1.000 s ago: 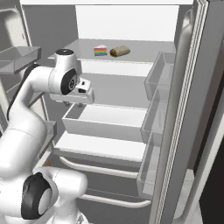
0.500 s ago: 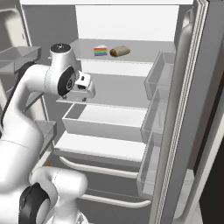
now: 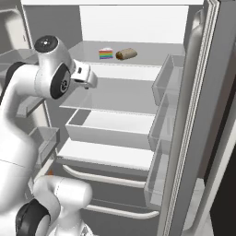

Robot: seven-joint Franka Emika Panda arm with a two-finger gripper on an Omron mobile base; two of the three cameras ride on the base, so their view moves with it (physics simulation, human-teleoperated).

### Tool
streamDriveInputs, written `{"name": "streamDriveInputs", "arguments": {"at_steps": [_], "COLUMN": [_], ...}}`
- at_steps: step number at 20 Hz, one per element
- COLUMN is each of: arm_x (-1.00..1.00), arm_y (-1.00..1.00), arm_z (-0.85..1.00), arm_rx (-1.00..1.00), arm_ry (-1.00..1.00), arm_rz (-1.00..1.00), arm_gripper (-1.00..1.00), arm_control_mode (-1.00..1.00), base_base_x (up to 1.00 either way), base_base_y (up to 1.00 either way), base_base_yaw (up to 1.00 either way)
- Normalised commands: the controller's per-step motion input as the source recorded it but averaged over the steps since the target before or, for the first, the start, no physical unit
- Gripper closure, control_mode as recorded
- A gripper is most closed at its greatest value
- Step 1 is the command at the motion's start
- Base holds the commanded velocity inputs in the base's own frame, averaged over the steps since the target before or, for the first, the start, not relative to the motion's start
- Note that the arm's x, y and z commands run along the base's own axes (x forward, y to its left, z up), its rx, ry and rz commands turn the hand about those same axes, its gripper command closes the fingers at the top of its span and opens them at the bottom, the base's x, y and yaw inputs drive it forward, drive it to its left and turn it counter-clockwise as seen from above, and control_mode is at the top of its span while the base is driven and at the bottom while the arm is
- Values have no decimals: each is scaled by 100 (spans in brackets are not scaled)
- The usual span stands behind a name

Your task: Move the cake and burrito from the top shelf to the second highest shelf to make space. Then, place the pitcher from the counter on the cleared top shelf.

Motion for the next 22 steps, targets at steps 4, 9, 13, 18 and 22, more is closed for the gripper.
{"name": "streamDriveInputs", "arguments": {"at_steps": [4,9,13,18,22], "arm_x": [20,35,49,52,56], "arm_y": [0,0,0,0,0], "arm_z": [39,31,34,35,26], "arm_rx": [0,0,0,0,0], "arm_ry": [-27,-28,-16,7,18], "arm_rz": [-6,-1,0,0,0], "arm_gripper": [-100,-100,-100,-100,-100], "arm_control_mode": [-100,-100,-100,-100,-100], "base_base_x": [0,0,0,0,0], "base_base_y": [0,0,0,0,0], "base_base_yaw": [0,0,0,0,0]}}
